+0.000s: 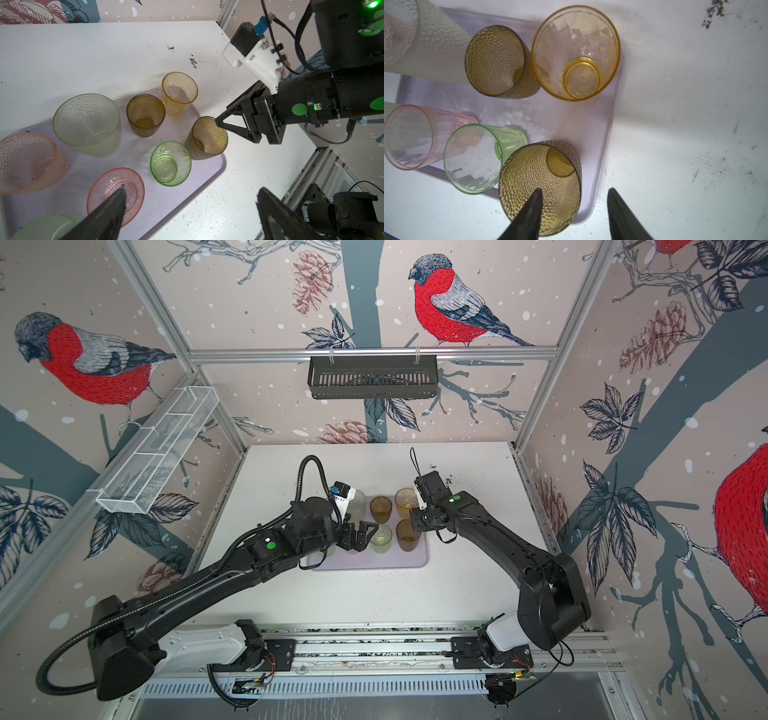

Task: Place the glasses into the tray

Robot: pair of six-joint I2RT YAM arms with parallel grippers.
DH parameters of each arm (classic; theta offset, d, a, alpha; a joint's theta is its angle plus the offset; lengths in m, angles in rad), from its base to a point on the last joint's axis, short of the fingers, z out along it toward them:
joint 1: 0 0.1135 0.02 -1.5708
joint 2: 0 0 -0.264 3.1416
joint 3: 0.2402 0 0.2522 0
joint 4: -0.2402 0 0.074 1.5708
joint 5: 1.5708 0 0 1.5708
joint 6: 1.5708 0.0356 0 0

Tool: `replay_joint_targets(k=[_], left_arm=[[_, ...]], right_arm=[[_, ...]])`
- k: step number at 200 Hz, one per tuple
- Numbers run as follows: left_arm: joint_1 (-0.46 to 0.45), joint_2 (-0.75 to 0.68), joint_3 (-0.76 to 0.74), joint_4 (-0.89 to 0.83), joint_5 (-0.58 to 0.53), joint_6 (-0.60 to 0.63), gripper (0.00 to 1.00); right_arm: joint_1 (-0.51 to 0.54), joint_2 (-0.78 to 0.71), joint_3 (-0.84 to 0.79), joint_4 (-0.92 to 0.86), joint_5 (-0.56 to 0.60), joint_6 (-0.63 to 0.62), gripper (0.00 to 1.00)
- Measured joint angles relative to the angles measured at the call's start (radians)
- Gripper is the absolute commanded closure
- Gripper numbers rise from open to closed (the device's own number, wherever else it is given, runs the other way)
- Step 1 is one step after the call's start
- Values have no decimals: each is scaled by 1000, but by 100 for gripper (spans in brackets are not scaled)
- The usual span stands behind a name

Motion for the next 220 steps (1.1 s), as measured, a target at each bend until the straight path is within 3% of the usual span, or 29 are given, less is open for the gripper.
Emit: replay_joint_targets(k=[83,158,220], left_arm=[[82,-87,-39,-31,-2,0,2],[169,-189,-82,-109,-28,2,2],[291,-281,-129,-168,-48,-1,2]], right_arm=[[-38,-176,-85,47,60,21,34],[-223,-317,-192,105,50,29,33],[-316,-412,-249,158,56,-6,23]])
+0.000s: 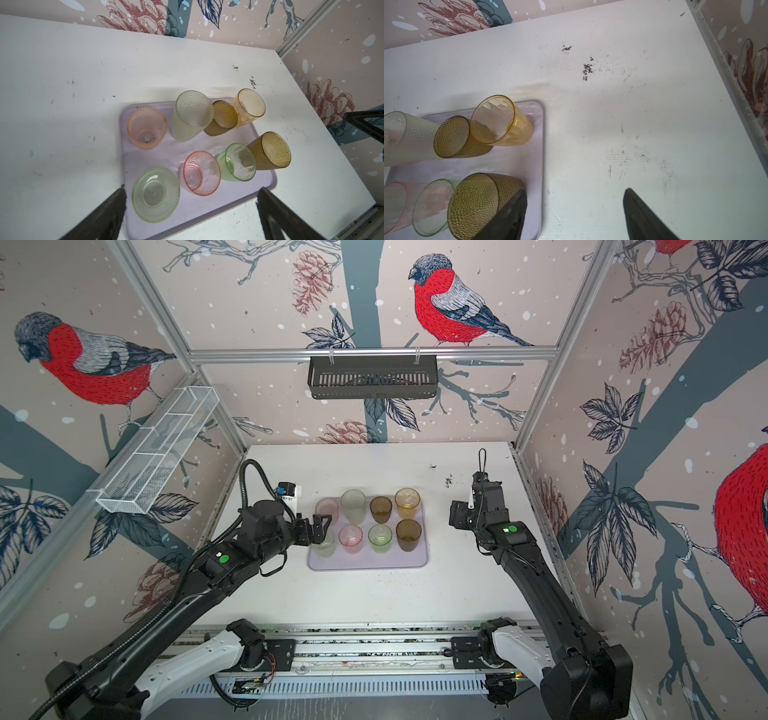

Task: Place the glasses into the tray

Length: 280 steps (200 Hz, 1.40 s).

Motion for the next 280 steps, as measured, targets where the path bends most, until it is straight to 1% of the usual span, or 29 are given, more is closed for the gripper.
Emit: replay_joint_targets(k=[25,32,37,40,63,101,129,147,171,207,233,250,280], left_arm=[[43,-31,-23,-7,0,-5,2],[55,-39,-31,-7,0,-9,2],[62,-44,-36,-8,0,-9,2],[68,-47,-39,-11,0,-9,2],[107,-67,-52,-35,-13,-16,2],[178,-100,-71,-51,-85,-9,2],[226,-104,-103,-46,-147,1,2],[244,-105,-138,-46,-233,-31,2],[259,-114,-190,-36,-382,-95,2],[272,-133,-321,89,-539,-94,2],[282,-141,-427,204,-639,-64,2],[285,-159,-523,336,-685,-3,2],[289,-181,-687,587,-710,132,2]], right_arm=[[-34,-18,-21,32,4,-16,17],[-45,-20,-28,40,4,-25,10],[-52,-20,-33,43,4,-25,2],[-57,-20,-36,45,4,-26,0],[-92,-18,-50,72,3,-38,0],[-132,-13,-82,129,-6,-55,0],[-159,-37,-122,191,-5,-73,0],[-180,-70,-167,247,13,-75,0],[-208,-117,-248,338,91,-73,0],[-251,-151,-401,502,201,-49,0],[-258,-146,-497,630,211,-53,0],[-260,-127,-549,735,210,-57,0],[-265,-53,-606,874,205,-76,0]])
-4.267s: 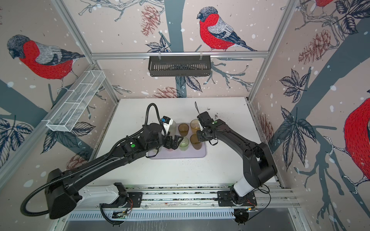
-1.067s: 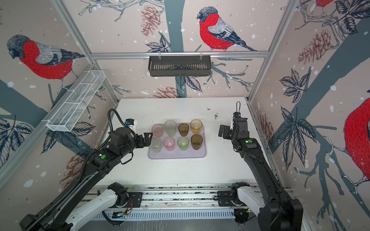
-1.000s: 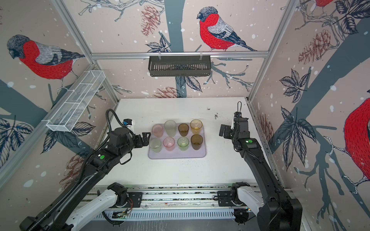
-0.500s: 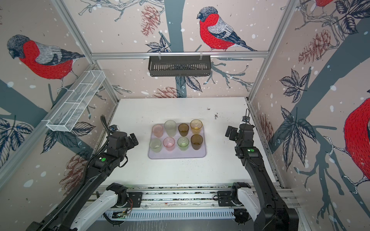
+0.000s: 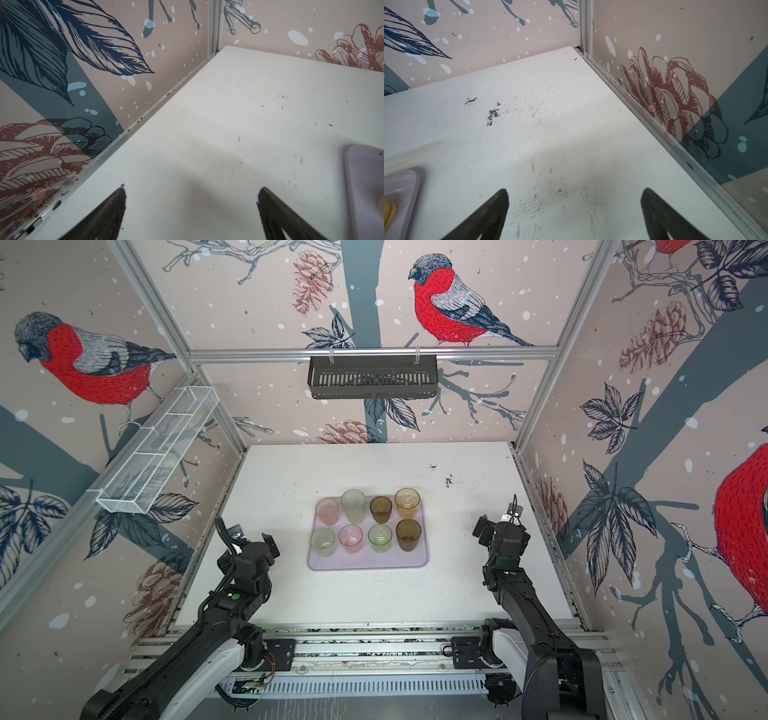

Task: Place the glasses into the tray

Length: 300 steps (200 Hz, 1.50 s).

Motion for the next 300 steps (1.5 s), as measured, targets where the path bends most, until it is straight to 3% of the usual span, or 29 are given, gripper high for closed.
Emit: replay_joint_targets(k=[65,210,265,300], left_arm=[[8,96,-75,293,9,136,2],[85,650,72,809,140,245,2],[117,802,125,945,191,270,2],[148,815,136,959,250,269,2]], right_arm=[[-6,201,-31,232,-23,3,0],[7,457,5,618,-38,-55,0],[57,510,-42,747,-21,-104,0],[65,539,-65,829,1,-113,0]])
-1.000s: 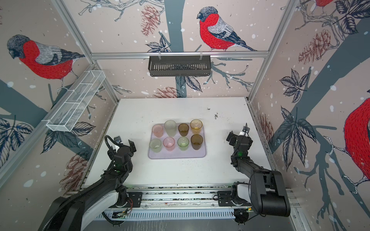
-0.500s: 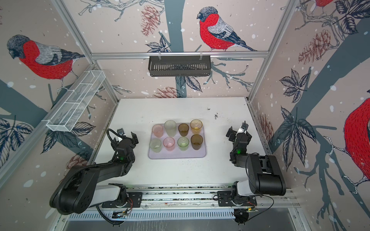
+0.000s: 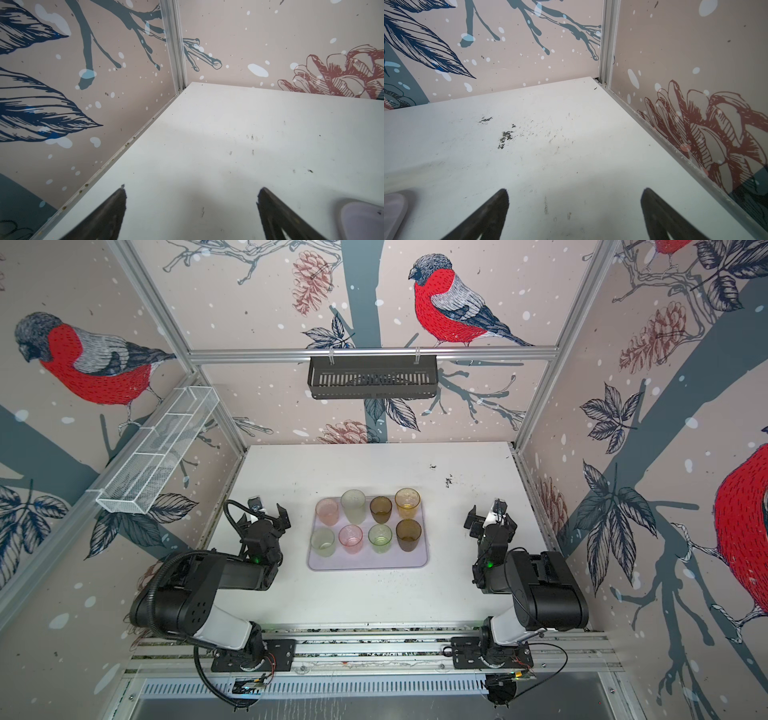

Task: Place the glasses into the tray

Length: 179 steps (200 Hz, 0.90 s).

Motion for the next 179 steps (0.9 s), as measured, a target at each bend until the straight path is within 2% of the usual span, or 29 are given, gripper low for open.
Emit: replay_joint_targets(k=[79,179], left_arm=[[45,14,-34,35,176,-8,2],[45,32,-67,134,206,-4,2]], right_arm=[[7,10,-9,67,6,-20,0],[7,11,-10,69,8,-21,0]])
